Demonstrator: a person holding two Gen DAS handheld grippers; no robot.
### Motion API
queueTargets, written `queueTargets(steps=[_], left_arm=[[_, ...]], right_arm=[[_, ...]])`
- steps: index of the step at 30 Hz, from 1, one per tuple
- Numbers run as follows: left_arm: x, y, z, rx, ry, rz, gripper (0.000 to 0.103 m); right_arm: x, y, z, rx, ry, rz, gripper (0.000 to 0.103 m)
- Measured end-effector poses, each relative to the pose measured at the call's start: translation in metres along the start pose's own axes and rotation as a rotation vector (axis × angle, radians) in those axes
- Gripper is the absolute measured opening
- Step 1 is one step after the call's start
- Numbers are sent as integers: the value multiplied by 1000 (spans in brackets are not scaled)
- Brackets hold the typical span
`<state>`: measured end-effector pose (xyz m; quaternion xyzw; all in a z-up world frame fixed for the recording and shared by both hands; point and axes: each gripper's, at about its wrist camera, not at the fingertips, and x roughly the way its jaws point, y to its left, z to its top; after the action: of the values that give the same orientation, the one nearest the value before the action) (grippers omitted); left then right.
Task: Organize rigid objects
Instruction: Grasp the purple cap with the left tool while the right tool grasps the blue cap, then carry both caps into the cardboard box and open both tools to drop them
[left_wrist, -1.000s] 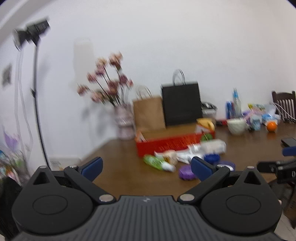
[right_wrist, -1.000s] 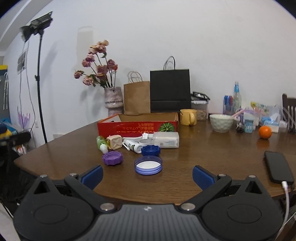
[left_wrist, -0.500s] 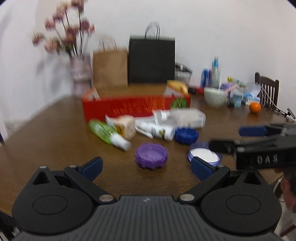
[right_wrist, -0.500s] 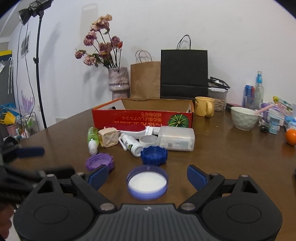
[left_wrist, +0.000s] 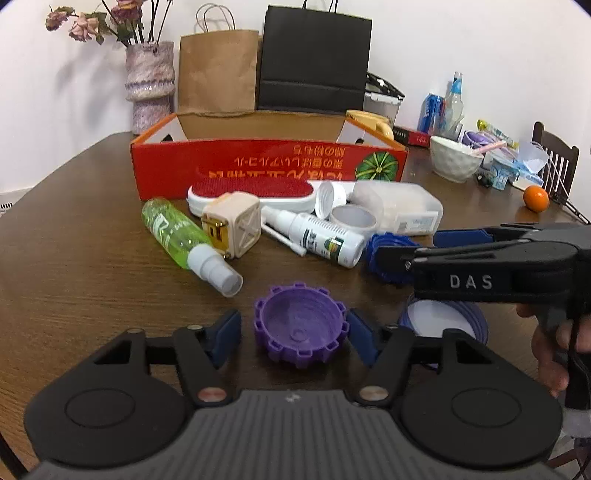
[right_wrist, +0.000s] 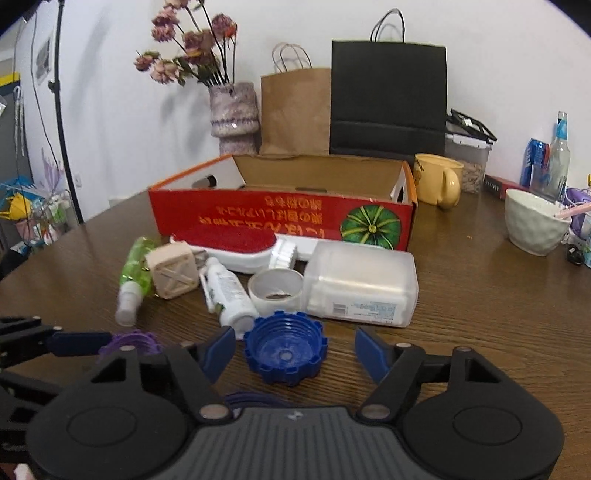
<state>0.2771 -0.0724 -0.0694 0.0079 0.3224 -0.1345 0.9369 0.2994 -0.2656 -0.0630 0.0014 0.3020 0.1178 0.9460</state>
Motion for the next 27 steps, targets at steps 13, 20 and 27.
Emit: queueTargets(steps=[13,20,27], left_arm=[[-40,-9,-5,35,-102,71,54],[-128,-10,-31,-23,-279,202,54],[-197,-28,-77,21,-517,254,54]], right_arm=[[-23,7,-6,39,-46,98,53],[-125,51,-56,-40,-283,41,53],[-201,71,-98,-1,-422,0,53]])
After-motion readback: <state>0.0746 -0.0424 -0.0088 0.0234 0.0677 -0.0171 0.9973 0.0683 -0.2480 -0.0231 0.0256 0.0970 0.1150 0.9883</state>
